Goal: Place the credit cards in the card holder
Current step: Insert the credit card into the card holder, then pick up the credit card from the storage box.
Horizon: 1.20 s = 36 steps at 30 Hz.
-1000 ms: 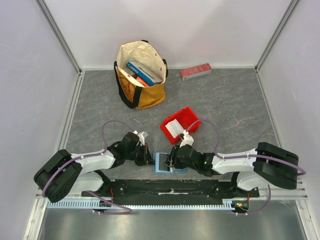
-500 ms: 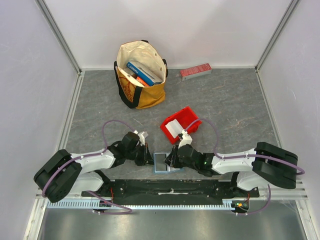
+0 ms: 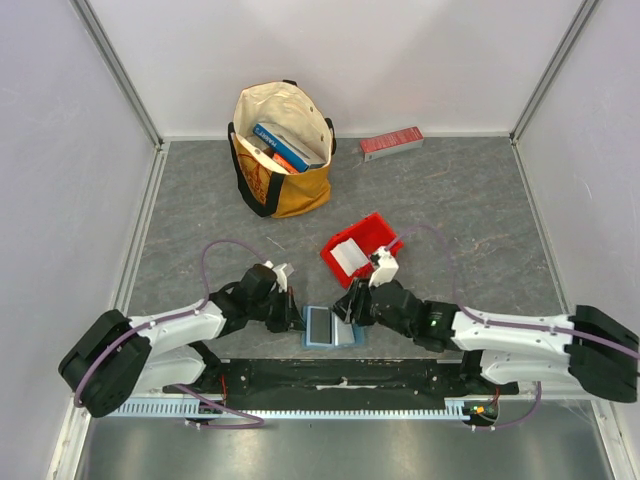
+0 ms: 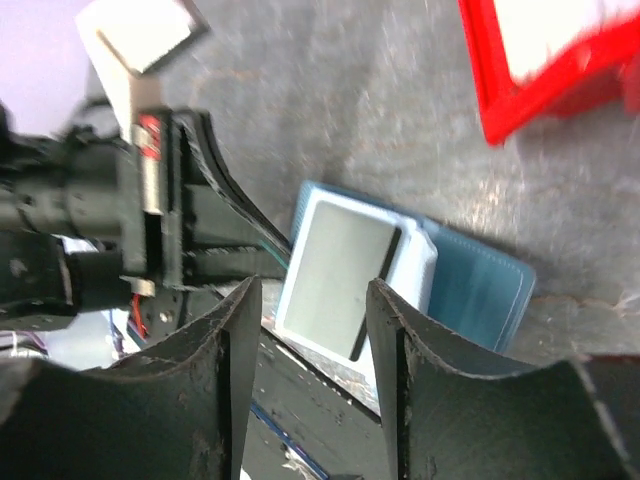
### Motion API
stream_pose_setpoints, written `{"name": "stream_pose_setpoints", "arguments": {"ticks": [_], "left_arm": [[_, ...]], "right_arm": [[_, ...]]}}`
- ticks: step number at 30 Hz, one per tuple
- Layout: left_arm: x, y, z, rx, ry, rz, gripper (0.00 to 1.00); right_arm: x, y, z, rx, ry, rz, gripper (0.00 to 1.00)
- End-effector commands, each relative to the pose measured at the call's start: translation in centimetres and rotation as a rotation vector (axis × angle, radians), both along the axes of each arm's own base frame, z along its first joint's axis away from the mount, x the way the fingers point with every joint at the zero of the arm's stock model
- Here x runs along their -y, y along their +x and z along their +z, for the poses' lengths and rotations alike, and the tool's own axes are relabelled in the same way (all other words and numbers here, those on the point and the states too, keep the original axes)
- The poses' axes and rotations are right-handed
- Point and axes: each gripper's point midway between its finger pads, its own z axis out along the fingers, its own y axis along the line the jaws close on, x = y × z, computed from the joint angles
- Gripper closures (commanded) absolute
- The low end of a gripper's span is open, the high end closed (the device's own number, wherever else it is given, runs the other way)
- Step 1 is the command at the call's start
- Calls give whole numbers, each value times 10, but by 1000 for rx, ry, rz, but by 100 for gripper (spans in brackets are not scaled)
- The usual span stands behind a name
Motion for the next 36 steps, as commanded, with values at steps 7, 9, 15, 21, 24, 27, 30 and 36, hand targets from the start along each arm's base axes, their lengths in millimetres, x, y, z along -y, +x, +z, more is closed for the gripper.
{"name": "stream_pose_setpoints", "arguments": {"ticks": [7, 9, 15, 21, 24, 27, 30, 36], "left_arm": [[4, 9, 22, 64, 3, -29, 98], [5, 10, 22, 65, 4, -29, 98], [5, 10, 24, 65, 8, -35, 98], [5, 11, 26, 72, 10, -37, 98], [5, 12, 27, 74, 14, -38, 98], [7, 14, 31, 76, 6, -39, 98], [8, 14, 33, 77, 4, -42, 98], [9, 15, 32, 73, 9, -46, 98]], "right_arm": [[50, 62, 68, 230, -211, -106, 26], [52, 77, 74, 230, -237, -105, 23], [49, 117, 76, 208, -282, -32, 18], [45, 153, 58, 162, -312, 74, 13], [43, 167, 50, 149, -314, 112, 12], [40, 178, 38, 120, -313, 144, 10], [39, 187, 28, 92, -305, 167, 9], [37, 196, 8, 35, -283, 196, 8]]}}
